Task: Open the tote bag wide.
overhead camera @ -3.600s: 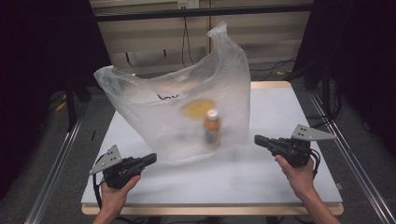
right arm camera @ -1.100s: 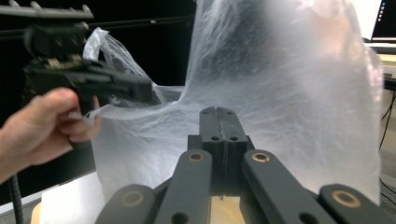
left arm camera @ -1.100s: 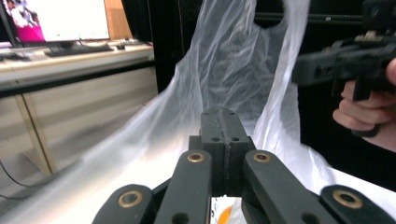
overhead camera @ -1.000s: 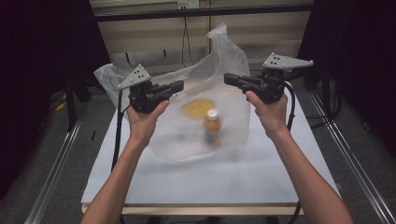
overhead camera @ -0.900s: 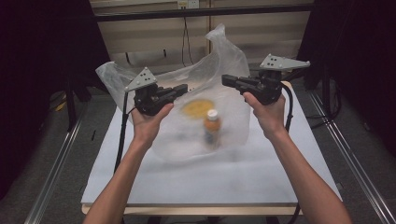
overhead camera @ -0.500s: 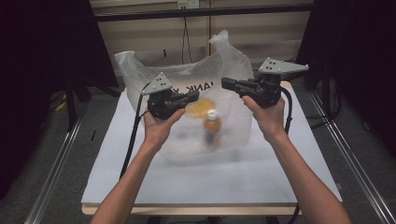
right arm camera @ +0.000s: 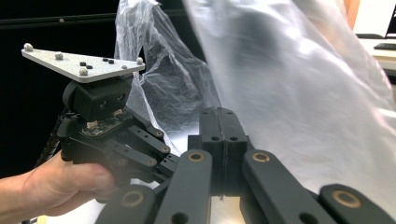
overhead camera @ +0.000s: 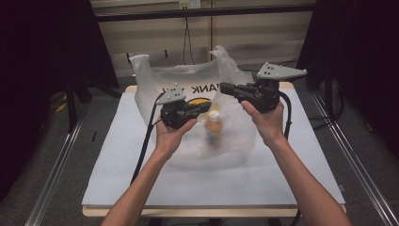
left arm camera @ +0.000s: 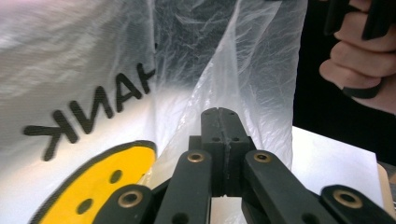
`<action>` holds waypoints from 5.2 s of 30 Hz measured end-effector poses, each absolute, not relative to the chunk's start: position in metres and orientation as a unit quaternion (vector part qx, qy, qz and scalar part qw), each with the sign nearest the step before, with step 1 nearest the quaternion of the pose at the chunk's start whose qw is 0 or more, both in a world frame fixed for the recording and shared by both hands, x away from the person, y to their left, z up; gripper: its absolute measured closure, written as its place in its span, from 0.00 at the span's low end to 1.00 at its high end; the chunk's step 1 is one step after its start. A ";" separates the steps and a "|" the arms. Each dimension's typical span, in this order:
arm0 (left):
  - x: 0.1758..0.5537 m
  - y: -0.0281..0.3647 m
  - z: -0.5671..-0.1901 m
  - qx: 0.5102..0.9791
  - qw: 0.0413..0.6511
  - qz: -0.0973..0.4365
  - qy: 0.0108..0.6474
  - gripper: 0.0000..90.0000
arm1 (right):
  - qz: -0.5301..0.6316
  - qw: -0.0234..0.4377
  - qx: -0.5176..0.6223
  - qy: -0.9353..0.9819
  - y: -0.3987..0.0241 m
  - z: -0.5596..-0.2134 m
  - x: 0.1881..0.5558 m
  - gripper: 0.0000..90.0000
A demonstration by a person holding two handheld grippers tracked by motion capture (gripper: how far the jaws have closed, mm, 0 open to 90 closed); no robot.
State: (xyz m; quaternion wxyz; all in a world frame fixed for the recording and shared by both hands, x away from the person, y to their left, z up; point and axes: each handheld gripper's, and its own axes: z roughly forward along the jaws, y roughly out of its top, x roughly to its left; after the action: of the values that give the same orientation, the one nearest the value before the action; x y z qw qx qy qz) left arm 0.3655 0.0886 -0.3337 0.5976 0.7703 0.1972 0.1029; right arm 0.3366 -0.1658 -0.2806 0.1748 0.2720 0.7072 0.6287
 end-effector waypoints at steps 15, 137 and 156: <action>0.360 0.072 -0.348 0.796 0.572 0.092 0.174 1.00 | 0.612 0.169 0.276 0.721 -0.142 -0.296 0.340 1.00; 0.374 0.205 -0.316 0.733 0.622 0.143 0.235 1.00 | 0.581 0.164 0.318 0.731 -0.191 -0.325 0.365 1.00; 0.427 0.156 -0.416 0.792 0.527 0.077 0.299 1.00 | 0.514 0.136 0.375 0.759 -0.196 -0.398 0.390 1.00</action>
State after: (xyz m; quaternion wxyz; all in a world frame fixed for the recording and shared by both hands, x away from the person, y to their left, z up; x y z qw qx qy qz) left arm 0.4269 0.1558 -0.4158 0.5275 0.7915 0.2989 0.0767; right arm 0.3900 -0.1960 -0.3976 0.1357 0.3755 0.7594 0.5137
